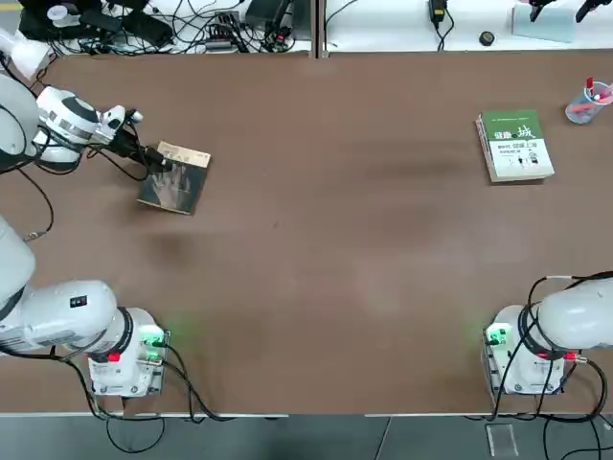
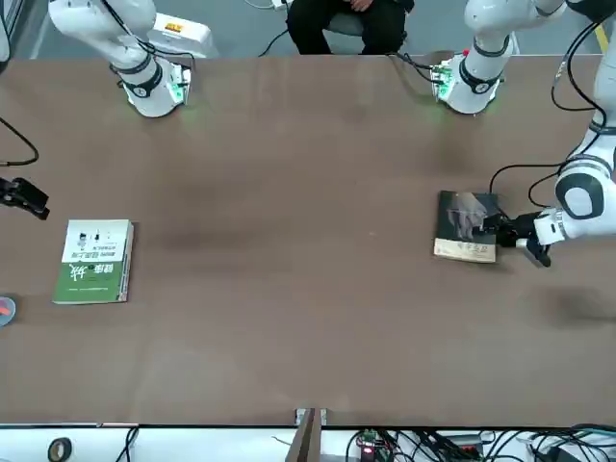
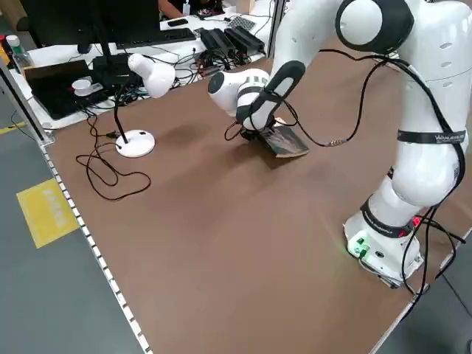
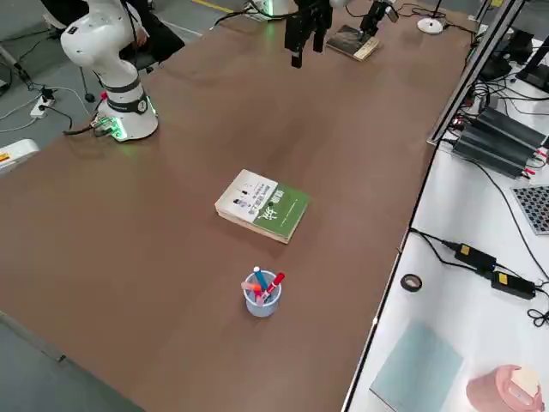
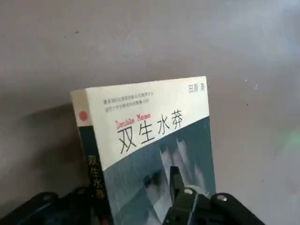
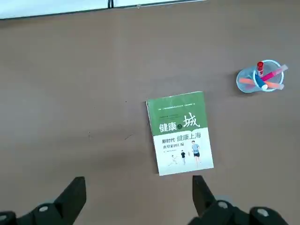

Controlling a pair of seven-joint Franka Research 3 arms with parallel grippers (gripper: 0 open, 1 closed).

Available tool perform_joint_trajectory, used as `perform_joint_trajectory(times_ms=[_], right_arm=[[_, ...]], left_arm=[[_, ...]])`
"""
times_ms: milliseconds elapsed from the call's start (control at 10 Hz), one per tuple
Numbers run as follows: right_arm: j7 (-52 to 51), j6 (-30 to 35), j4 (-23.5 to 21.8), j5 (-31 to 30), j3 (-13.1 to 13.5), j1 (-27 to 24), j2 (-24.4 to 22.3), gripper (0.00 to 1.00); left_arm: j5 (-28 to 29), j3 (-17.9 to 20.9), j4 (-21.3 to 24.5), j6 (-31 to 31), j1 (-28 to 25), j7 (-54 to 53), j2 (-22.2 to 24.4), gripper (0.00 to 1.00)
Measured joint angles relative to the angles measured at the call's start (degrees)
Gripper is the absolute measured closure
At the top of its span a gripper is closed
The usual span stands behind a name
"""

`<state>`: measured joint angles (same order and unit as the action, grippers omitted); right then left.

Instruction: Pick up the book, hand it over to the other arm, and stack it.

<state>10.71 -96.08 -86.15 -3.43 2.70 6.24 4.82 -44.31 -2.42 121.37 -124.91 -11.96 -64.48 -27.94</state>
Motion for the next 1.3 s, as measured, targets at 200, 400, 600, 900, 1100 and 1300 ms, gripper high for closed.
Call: perform_joint_trajectory(times_ms=[200, 400, 600, 900, 1100, 1300], right_arm=[[0.0, 0.0, 0.0, 0.0, 0.0, 0.0, 0.0, 0.00], [0.0, 0.0, 0.0, 0.0, 0.0, 0.0, 0.0, 0.00], [0.0, 0.0, 0.0, 0.0, 0.0, 0.0, 0.0, 0.00], [0.0, -0.1, 0.0, 0.0, 0.0, 0.0, 0.0, 0.00], [0.0, -0.1, 0.0, 0.0, 0.0, 0.0, 0.0, 0.00], [0.0, -0.1, 0.0, 0.0, 0.0, 0.0, 0.0, 0.00]], left_arm=[[0.0, 0.0, 0.0, 0.4, -0.1, 0.0, 0.0, 0.69], [-0.2, 0.0, -0.2, 1.3, -0.1, 0.0, 0.0, 0.76], [-0.2, 0.0, -0.3, 1.8, -0.2, 0.0, 0.1, 0.81], [-0.2, 0.2, -0.8, 3.2, -0.2, -0.1, 0.1, 0.81], [-0.2, 0.3, -1.5, 5.1, -0.2, -0.1, 0.1, 0.81], [-0.2, 0.4, -2.4, 7.4, -0.3, -0.1, 0.1, 0.81]])
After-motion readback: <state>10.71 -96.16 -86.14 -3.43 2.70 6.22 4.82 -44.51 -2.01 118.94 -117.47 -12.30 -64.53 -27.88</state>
